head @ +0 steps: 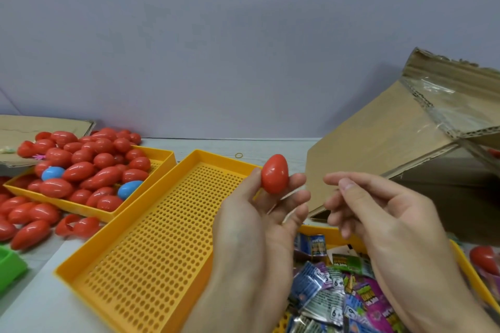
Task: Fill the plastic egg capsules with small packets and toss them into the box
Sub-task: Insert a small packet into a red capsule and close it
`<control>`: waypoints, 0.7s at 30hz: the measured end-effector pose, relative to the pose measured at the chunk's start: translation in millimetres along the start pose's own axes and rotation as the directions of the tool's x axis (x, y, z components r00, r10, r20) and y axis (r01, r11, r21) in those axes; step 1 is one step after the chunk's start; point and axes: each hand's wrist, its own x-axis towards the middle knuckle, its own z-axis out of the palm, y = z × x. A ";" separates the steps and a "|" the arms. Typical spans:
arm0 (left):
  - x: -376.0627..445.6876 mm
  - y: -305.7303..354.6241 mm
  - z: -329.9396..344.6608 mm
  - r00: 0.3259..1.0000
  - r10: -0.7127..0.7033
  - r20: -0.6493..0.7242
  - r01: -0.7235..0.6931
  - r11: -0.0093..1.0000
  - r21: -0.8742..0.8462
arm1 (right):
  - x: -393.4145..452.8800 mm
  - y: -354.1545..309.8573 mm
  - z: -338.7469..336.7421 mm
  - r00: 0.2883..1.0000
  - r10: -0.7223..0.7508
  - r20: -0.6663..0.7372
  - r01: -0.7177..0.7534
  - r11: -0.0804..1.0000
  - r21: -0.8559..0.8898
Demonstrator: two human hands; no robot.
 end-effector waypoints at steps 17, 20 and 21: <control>9.5 -8.8 -7.9 0.793 0.599 0.116 -0.540 0.601 0.589 | -6.8 -5.4 3.6 0.976 -0.031 0.216 0.115 0.916 -0.386; 10.8 -9.1 -8.4 0.799 0.594 0.099 -0.529 0.613 0.587 | -9.4 -8.2 5.6 0.950 -0.016 0.312 0.168 0.868 -0.467; 10.8 -9.0 -8.5 0.802 0.591 0.089 -0.523 0.622 0.583 | -9.3 -8.7 5.1 0.945 -0.017 0.326 0.182 0.857 -0.482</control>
